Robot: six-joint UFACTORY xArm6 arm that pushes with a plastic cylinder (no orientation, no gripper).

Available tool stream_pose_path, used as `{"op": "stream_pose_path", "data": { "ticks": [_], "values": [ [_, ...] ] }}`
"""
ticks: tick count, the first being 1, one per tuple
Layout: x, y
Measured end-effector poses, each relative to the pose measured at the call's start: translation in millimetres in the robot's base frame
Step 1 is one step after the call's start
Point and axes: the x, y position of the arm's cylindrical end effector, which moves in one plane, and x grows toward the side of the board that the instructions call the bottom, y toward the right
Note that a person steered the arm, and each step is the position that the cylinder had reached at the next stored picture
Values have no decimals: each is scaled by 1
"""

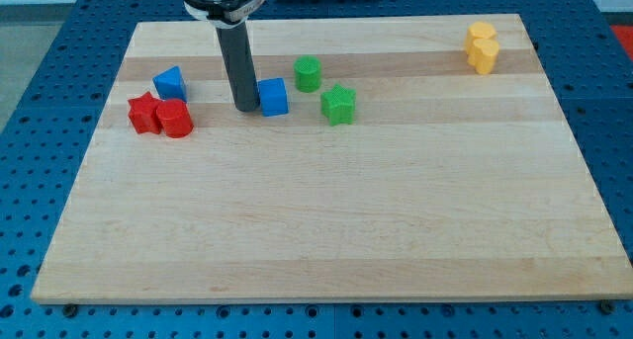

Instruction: Touch the left side of the green star

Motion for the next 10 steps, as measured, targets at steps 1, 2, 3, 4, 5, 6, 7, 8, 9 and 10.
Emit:
{"op": "stream_pose_path", "data": {
  "ticks": [1,2,3,4,5,6,7,8,9,10],
  "values": [
    [0,0],
    [40,13],
    [80,25],
    [83,47],
    [60,57],
    [58,68],
    [41,80],
    [32,94],
    [28,100],
    [28,103]
  ]
}}
